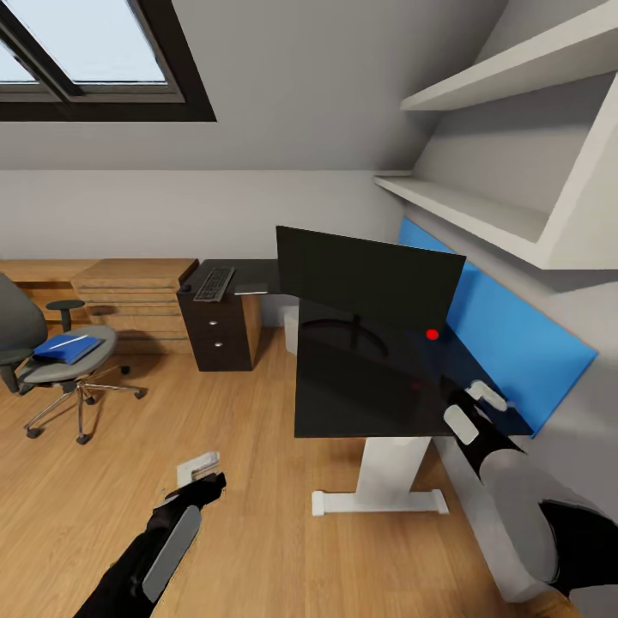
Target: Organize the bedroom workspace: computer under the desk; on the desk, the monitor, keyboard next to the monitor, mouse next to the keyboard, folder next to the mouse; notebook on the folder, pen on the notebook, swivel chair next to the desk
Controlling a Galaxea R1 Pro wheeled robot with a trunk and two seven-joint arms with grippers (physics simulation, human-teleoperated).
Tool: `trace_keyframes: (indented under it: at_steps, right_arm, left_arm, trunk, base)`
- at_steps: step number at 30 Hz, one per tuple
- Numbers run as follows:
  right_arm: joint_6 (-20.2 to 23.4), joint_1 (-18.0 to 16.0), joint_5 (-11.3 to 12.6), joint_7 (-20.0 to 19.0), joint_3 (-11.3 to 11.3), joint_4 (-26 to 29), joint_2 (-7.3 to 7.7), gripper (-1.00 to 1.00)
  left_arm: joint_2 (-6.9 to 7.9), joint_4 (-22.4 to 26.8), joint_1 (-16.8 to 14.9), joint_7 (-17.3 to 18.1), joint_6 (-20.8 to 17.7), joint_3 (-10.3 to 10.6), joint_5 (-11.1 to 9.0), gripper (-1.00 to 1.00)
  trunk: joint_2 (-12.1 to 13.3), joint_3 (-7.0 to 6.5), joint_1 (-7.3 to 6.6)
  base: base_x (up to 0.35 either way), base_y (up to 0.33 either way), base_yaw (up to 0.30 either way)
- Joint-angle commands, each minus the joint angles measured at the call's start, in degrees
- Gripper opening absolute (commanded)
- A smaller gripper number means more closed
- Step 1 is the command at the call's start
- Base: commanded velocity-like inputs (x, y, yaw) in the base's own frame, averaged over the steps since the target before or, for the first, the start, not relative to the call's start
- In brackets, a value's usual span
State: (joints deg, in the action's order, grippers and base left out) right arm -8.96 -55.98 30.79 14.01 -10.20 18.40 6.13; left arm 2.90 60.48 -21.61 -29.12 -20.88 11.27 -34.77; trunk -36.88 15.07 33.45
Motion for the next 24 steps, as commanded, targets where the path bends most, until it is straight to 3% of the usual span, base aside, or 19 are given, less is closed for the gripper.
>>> trace_keyframes:
  at_steps: [1, 4, 9, 16, 24]
  right_arm:
    - [-0.33, -0.84, 1.34, 0.12, -0.46, -0.63, -0.03, 1.0]
    - [-1.02, -2.53, 3.42, 0.26, -1.69, -2.1, -0.26, 1.0]
    - [-4.43, -3.39, 4.7, 0.26, -2.45, -3.09, -1.45, 1.0]
    - [-7.7, -3.61, 5.1, 0.01, -2.75, -3.66, -2.29, 1.0]
    - [-7.94, -3.46, 5.68, -0.03, -2.79, -3.67, -1.35, 1.0]
  left_arm:
    - [0.14, 2.27, -0.35, -0.55, -1.14, -0.59, -1.3, 1.0]
    - [0.39, 4.94, -0.67, -0.57, -2.34, -2.36, -2.29, 1.0]
    - [0.61, 6.26, -0.83, -0.64, -2.91, -3.44, -2.62, 1.0]
    - [2.05, 3.27, -0.88, -0.48, -2.94, -3.76, -2.41, 1.0]
    - [2.11, 2.11, -0.89, -0.48, -2.72, -2.84, -2.47, 1.0]
  trunk:
    - [-0.08, 0.1, 0.02]
    - [-0.08, 0.1, 0.02]
    - [-0.08, 0.1, 0.02]
    - [-0.08, 0.1, 0.02]
    - [-0.08, 0.1, 0.02]
  base:
    - [0.0, 0.0, 0.0]
    - [0.0, 0.0, 0.0]
    - [0.0, 0.0, 0.0]
    - [0.122, 0.0, 0.0]
    - [0.297, 0.0, 0.0]
